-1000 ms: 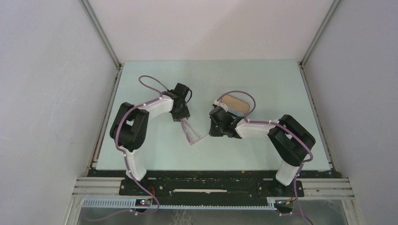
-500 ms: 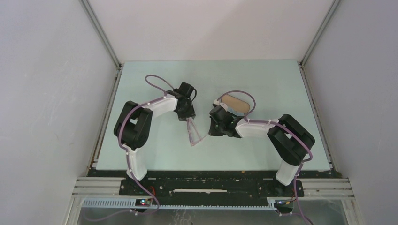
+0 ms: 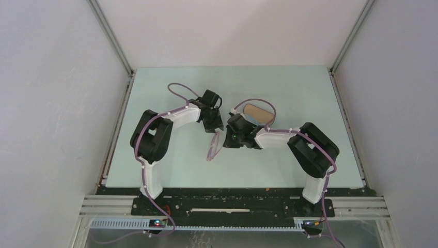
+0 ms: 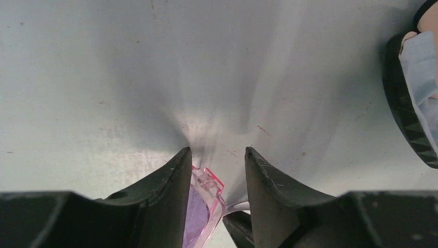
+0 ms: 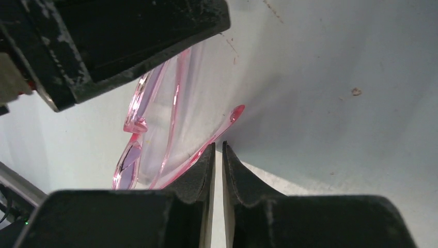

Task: Organize the sunglasses
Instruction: Fold the sunglasses at the center of the board.

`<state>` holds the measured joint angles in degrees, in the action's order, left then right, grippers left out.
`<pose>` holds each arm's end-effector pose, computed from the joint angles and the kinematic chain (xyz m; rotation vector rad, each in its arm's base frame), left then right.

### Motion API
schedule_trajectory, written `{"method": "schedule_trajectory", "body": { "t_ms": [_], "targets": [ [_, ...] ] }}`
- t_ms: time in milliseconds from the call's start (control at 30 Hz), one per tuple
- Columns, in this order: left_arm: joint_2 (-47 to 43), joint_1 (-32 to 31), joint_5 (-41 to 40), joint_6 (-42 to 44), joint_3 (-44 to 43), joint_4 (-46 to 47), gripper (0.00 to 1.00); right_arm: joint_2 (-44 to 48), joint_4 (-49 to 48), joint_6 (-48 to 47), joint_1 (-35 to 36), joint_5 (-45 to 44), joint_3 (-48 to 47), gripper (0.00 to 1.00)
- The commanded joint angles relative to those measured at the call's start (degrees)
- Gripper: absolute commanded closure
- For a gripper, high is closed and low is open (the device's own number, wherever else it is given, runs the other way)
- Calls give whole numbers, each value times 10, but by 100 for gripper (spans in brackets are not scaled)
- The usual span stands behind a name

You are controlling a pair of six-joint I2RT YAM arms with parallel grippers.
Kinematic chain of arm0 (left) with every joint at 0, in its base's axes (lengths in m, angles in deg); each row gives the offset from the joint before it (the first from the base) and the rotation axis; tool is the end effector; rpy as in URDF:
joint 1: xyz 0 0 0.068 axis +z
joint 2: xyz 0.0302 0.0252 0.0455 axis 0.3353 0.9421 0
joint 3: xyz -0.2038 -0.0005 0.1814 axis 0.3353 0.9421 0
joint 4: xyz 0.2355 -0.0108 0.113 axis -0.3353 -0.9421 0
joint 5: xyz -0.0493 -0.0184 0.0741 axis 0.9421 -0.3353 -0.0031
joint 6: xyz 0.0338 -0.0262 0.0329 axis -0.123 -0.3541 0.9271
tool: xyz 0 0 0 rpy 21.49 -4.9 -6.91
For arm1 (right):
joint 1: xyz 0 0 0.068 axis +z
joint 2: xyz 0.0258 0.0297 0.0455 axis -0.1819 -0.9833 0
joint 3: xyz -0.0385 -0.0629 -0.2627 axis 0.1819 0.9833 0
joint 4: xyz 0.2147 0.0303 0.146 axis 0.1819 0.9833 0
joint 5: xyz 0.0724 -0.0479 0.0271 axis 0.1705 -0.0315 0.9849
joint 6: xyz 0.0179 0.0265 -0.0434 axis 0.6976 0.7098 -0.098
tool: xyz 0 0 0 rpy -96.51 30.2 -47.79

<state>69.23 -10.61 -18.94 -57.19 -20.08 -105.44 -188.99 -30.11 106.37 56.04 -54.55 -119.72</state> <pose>0.3458 -0.2035 0.1614 -0.3073 2.7717 -0.4344 0.2573 0.2632 0.1454 -0.1659 2.5410 0.6517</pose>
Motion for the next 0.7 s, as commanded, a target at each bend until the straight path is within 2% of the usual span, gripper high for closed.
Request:
{"method": "schedule_trajectory", "body": {
  "t_ms": [0,100,233,467,667],
  "targets": [
    [6,-8,19,-7,-22,8,52,-7,-9,7,-2,21,-15,83],
    [-6,-6,7,1,-27,1,49,0,-7,3,-4,19,-8,83],
    [-26,6,19,8,-28,2,40,20,-10,-6,-8,22,13,82],
    [-86,31,3,19,-12,7,39,57,-10,-10,-10,14,30,80],
    [-167,56,-7,10,93,23,40,64,-10,-4,-11,15,50,80]
  ]
}}
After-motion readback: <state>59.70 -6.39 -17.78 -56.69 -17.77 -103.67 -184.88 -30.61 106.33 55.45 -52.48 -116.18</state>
